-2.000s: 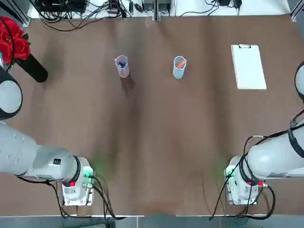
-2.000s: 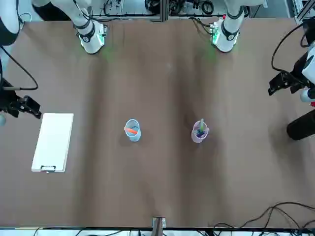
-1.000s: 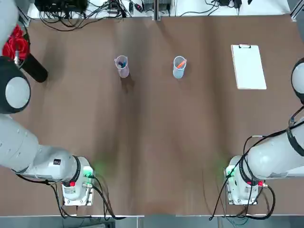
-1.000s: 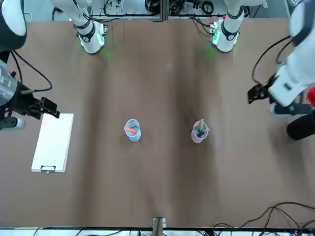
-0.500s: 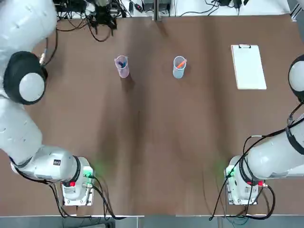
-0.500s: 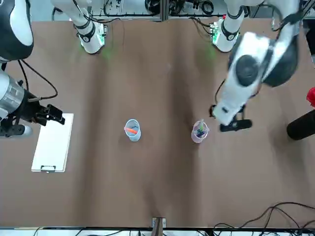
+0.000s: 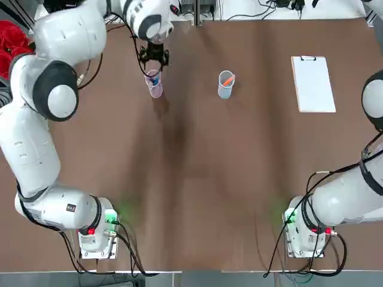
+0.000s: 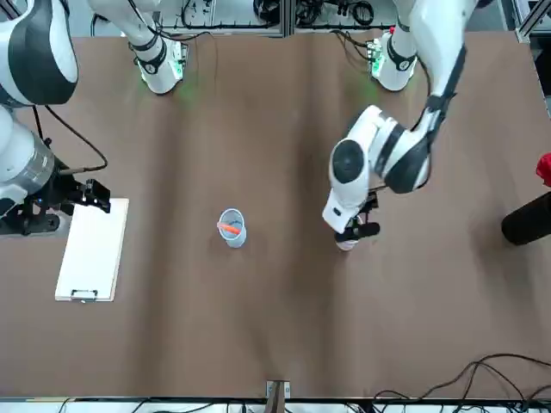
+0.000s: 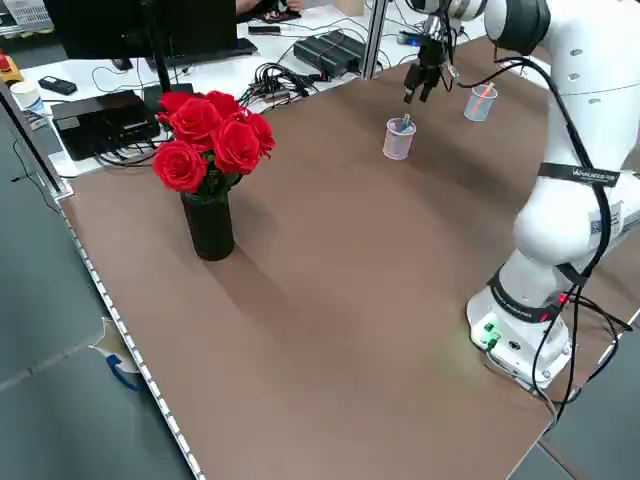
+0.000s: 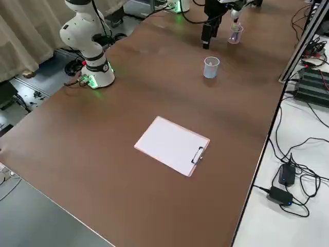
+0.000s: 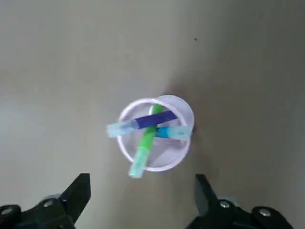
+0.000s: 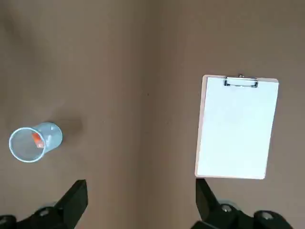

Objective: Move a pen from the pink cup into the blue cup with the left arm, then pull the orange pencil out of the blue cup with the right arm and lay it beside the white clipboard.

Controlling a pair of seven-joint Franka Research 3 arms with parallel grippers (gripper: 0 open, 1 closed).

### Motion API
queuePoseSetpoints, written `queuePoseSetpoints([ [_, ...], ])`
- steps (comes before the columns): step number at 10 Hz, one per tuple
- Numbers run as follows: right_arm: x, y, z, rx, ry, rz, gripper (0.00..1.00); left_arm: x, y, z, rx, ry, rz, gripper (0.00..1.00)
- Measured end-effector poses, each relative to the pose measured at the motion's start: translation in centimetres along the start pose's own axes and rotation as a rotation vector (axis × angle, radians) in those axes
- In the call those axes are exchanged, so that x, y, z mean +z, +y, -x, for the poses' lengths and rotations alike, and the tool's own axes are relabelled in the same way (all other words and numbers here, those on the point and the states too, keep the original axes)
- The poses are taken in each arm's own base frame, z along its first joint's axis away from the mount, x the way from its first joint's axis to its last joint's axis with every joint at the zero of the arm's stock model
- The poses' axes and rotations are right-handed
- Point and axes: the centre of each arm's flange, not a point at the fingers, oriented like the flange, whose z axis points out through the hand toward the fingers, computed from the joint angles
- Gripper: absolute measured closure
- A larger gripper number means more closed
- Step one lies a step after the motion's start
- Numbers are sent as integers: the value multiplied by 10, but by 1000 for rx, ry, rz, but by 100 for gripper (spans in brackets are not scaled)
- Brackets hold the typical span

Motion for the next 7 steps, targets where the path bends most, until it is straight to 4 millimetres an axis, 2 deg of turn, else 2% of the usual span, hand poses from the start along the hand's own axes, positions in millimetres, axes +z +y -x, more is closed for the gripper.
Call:
queuePoseSetpoints([
  [1,-1,2,1,3,-1,2,0,9,10,0,-7,18,7,7],
  [2,-1,2,1,3,0,3,0,14,13,-2,-11,33,14,14],
  [3,-1,2,1,3,0,5,0,18,14,-4,-4,48,7,16],
  [5,-1,6,1,9,0,7,0,28,15,-8,15,80,-24,30],
  [7,-1,10,0,15,0,9,0,34,23,-10,10,95,-4,32],
])
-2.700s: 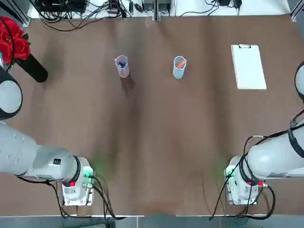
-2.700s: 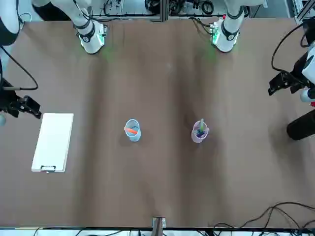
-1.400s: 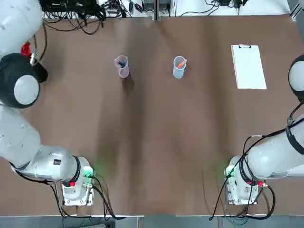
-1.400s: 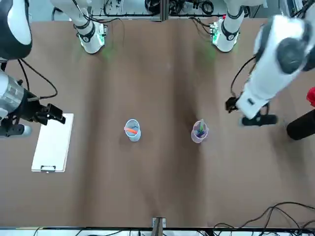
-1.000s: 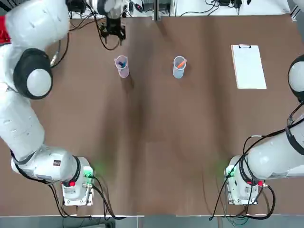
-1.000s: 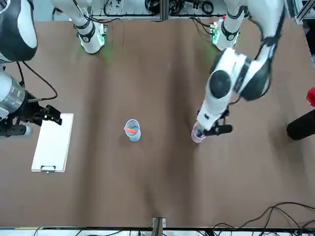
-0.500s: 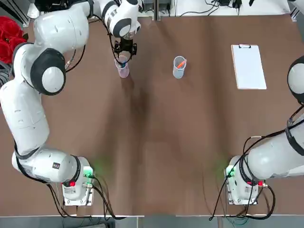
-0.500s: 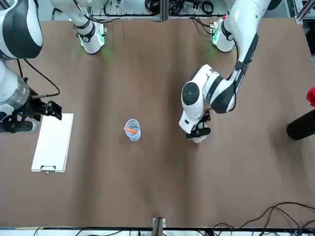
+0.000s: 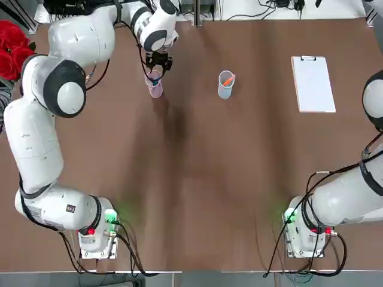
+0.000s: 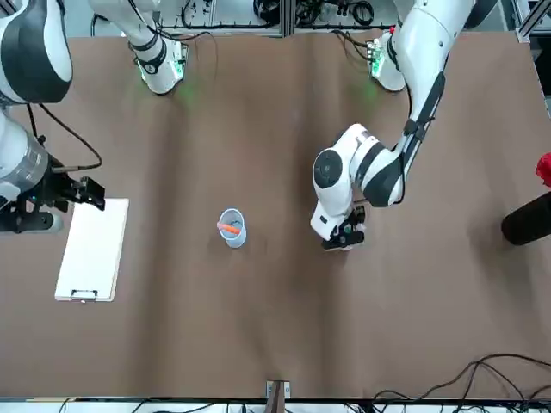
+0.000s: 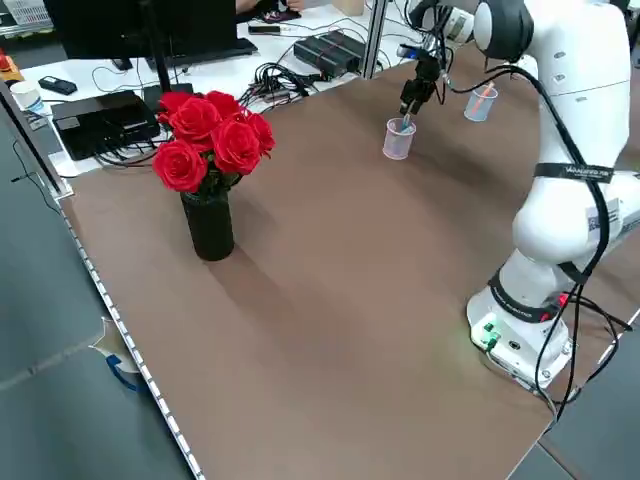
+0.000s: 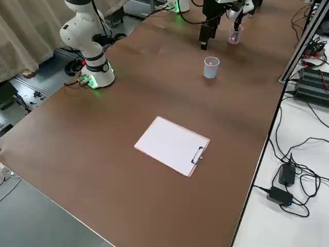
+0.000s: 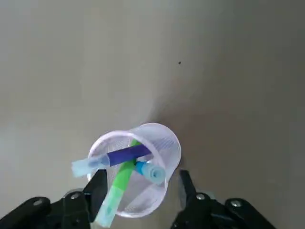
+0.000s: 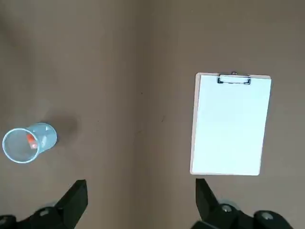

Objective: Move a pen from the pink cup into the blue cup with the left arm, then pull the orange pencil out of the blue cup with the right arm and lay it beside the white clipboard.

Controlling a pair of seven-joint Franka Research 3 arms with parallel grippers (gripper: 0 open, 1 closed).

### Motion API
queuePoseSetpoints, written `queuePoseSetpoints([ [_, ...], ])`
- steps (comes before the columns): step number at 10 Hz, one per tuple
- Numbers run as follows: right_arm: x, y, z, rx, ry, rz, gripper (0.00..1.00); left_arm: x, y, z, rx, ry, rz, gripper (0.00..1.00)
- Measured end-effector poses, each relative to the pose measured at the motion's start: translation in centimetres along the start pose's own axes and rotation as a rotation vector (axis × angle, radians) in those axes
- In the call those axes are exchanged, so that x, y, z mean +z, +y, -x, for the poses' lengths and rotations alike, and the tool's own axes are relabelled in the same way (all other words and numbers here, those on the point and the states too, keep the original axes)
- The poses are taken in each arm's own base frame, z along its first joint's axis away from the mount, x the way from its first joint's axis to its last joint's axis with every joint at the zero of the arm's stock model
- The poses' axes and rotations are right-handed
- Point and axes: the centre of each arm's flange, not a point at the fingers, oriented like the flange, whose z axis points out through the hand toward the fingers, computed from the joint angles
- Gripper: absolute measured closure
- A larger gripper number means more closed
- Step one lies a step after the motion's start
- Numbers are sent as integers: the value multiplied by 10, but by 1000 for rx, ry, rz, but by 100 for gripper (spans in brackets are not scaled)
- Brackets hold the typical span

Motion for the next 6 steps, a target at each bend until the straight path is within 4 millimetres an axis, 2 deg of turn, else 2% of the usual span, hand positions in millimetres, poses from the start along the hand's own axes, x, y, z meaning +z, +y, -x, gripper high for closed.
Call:
queuePoseSetpoints([
  [3,-2,2,0,3,3,1,0,5,3,-1,-17,12,1,37],
  [6,-6,2,4,2,-10,3,0,3,3,-3,-21,17,4,54],
])
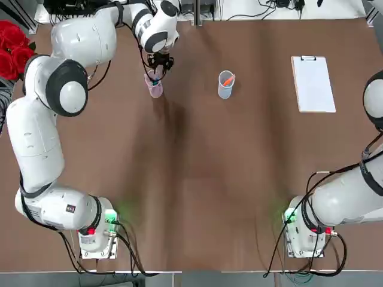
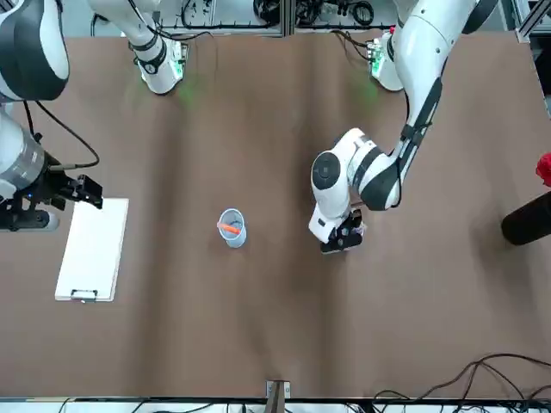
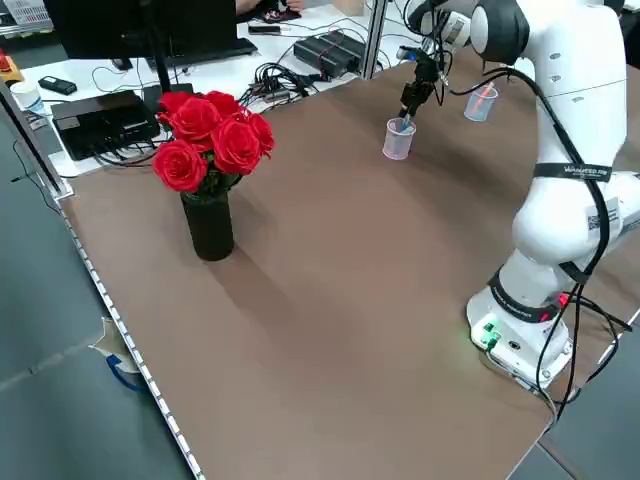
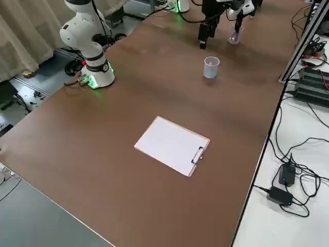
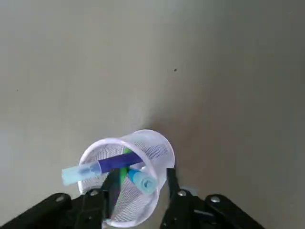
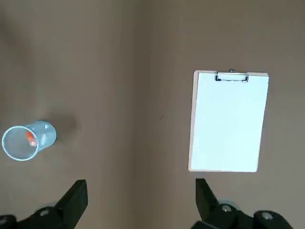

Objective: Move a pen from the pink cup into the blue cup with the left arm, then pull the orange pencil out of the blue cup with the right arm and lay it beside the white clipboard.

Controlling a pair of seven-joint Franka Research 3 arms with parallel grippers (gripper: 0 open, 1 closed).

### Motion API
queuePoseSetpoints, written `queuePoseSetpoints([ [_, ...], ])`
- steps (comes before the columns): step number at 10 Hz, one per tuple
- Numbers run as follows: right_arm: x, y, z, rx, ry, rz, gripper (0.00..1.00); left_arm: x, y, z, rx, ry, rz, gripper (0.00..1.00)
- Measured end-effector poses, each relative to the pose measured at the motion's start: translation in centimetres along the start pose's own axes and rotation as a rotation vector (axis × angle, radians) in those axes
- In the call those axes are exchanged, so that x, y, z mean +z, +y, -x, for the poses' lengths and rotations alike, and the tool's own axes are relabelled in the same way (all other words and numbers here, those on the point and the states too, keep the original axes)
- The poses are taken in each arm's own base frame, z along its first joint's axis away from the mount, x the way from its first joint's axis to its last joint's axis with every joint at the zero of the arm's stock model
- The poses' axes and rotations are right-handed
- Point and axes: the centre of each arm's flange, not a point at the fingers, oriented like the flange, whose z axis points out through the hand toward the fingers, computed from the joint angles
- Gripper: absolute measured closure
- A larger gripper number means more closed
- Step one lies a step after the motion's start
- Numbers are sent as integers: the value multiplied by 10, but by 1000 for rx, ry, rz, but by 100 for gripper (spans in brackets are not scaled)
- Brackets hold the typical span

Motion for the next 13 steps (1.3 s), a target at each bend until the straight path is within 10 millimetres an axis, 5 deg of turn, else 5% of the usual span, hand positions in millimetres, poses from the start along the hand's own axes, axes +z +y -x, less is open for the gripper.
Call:
queuePoseSetpoints([
  [6,-8,0,0,-5,28,23,0,0,0,-1,-1,2,-1,73],
  [13,-8,0,0,-6,29,23,0,-6,-4,-5,-11,10,2,83],
])
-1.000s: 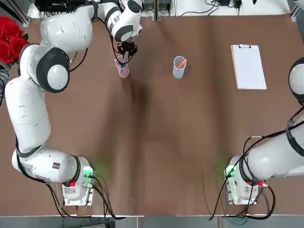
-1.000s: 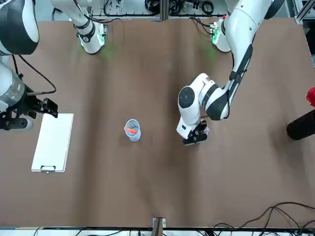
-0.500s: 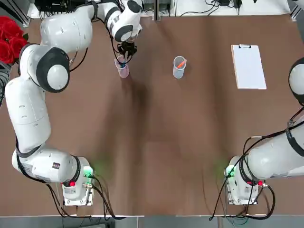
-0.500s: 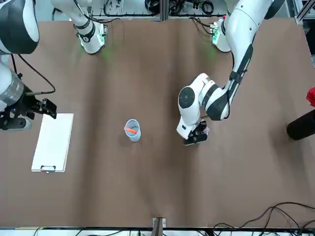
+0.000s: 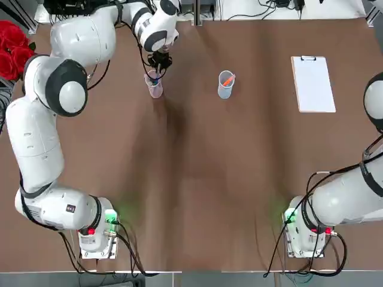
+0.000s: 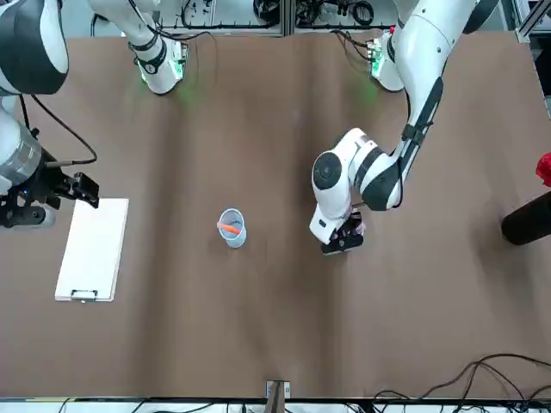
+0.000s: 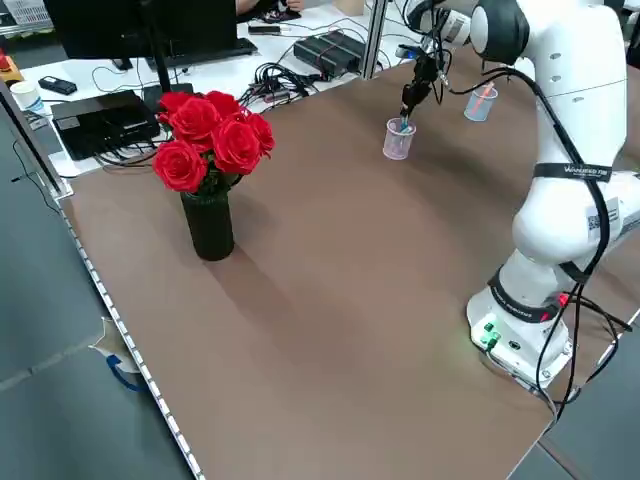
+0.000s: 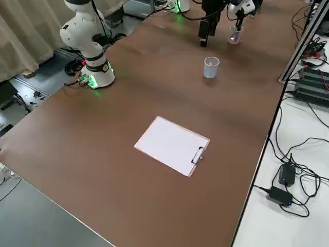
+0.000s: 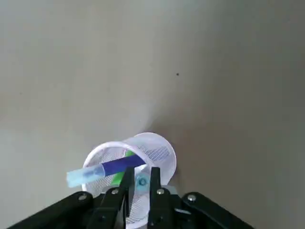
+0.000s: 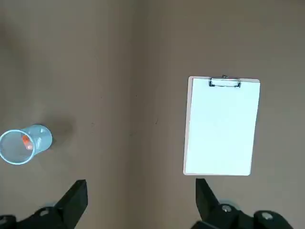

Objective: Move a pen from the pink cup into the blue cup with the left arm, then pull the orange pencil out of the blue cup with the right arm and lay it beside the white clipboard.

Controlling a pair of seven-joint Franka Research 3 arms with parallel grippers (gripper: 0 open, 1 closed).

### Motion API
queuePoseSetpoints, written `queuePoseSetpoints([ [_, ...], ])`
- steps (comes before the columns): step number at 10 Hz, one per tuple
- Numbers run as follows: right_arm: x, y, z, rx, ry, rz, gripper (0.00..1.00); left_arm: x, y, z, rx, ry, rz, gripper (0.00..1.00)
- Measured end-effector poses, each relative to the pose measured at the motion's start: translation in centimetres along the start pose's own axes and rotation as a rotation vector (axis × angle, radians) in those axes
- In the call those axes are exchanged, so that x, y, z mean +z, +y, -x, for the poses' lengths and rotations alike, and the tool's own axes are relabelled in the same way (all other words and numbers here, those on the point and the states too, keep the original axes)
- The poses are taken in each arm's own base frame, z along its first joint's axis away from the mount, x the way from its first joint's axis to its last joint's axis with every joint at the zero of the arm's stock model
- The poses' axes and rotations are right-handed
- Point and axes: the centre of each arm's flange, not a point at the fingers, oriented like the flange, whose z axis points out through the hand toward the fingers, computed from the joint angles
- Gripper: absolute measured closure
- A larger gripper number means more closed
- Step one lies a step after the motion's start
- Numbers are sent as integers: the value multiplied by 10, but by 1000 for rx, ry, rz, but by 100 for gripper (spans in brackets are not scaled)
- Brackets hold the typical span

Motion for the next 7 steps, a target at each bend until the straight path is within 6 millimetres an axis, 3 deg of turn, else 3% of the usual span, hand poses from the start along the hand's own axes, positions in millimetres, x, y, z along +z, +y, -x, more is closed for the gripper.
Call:
queuePoseSetpoints([
  [4,0,0,0,0,1,0,0,-47,-14,-3,-20,36,-12,84],
  [7,0,0,0,1,1,0,0,-114,-14,-2,-121,52,97,84],
])
